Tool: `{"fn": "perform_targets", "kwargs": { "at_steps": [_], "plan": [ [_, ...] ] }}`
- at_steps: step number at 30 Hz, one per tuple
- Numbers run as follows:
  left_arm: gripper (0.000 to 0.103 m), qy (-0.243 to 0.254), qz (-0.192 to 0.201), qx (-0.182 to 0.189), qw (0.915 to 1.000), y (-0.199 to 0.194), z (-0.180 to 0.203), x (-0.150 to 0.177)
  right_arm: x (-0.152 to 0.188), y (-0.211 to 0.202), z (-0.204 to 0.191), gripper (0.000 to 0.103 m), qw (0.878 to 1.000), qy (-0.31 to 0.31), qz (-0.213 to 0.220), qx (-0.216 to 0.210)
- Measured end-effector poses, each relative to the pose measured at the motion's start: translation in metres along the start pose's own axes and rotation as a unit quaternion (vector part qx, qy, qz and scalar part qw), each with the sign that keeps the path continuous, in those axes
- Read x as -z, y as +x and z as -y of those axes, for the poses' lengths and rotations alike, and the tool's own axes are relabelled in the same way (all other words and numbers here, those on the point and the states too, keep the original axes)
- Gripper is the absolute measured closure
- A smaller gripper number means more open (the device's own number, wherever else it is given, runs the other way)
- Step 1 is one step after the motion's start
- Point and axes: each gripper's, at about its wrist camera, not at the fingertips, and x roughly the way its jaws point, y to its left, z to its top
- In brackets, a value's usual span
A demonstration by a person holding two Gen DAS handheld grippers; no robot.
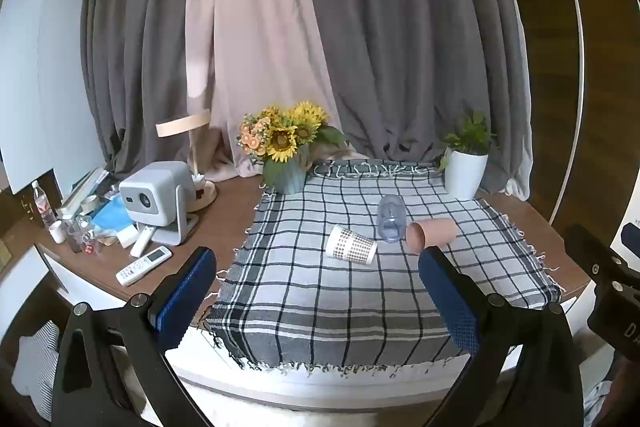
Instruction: Flip cup upside down
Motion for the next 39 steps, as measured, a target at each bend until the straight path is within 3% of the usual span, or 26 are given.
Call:
{"fn": "perform_targets", "kwargs": {
  "at_steps": [39],
  "plan": [
    [0.0, -0.01, -0.005, 0.022, 0.9997, 0.012, -0.002, -0.003, -0.002, 0.01, -0.004, 0.004, 1.0, 0.013, 0.001, 0.001]
  ]
}}
